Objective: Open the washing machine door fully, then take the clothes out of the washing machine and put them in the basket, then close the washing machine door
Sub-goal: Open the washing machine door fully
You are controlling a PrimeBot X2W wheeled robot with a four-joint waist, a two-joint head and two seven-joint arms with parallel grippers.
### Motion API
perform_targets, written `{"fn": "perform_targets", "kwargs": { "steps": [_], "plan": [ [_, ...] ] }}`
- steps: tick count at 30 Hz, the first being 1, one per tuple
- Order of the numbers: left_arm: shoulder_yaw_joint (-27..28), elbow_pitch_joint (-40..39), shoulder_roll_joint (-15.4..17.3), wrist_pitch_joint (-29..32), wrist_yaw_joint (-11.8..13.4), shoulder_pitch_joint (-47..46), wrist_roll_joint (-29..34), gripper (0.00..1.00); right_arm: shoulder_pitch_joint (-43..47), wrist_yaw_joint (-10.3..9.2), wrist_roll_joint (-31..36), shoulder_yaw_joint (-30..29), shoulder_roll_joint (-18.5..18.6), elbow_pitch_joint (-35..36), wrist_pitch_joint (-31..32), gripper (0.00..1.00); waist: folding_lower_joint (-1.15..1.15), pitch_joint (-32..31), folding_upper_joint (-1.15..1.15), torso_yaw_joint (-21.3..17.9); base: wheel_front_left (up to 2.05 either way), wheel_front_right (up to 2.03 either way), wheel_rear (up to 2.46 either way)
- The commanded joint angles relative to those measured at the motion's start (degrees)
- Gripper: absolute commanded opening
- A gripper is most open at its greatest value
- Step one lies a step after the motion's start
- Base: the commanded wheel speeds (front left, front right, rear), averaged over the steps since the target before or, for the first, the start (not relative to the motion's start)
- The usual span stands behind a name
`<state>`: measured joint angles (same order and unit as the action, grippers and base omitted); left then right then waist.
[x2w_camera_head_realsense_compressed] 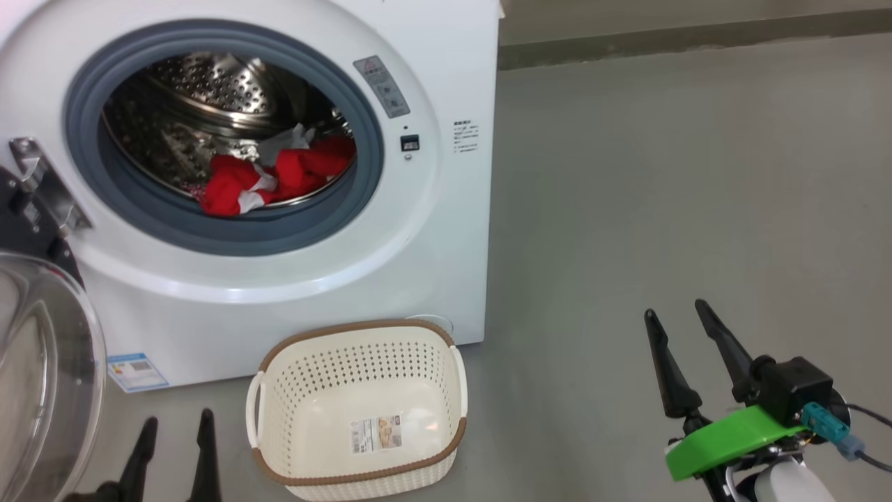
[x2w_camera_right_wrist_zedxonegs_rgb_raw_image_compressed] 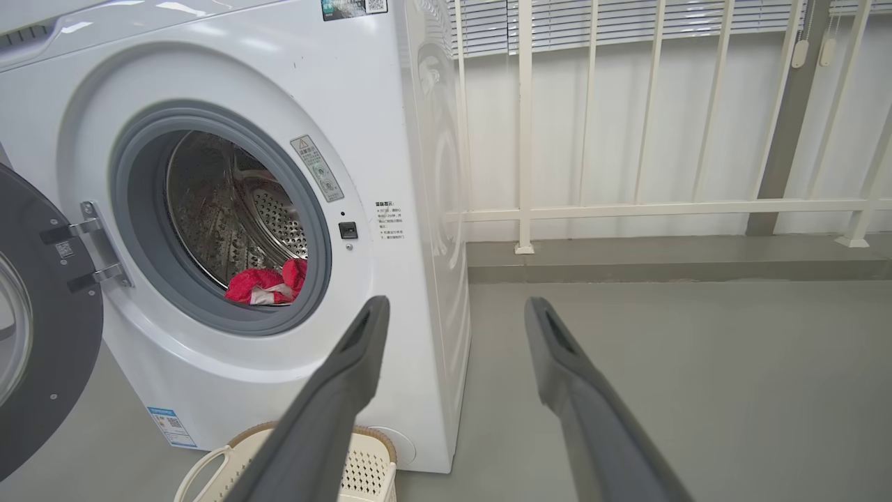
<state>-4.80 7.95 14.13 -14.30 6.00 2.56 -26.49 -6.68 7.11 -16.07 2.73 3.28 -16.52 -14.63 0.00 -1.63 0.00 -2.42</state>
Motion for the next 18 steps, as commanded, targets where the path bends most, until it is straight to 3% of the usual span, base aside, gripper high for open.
{"fn": "perform_targets", "kwargs": {
  "steps": [1,18],
  "plan": [
    [2.38,-0.73,0.57,-0.66,-0.28,-0.69,0.75,1.00,-0.35,0.37,0.33,1.43,0.23,1.86,-0.37,1.00,0.00,-0.71,0.00,-0.76,0.00,0.00,0.00],
    [5.76,0.68,-4.62,-0.69,-3.40,2.49,4.88,1.00,4.60,0.37,-1.29,3.80,2.71,2.16,-0.37,1.00,0.00,-3.21,0.00,-1.14,0.00,0.00,0.00]
  ]
}}
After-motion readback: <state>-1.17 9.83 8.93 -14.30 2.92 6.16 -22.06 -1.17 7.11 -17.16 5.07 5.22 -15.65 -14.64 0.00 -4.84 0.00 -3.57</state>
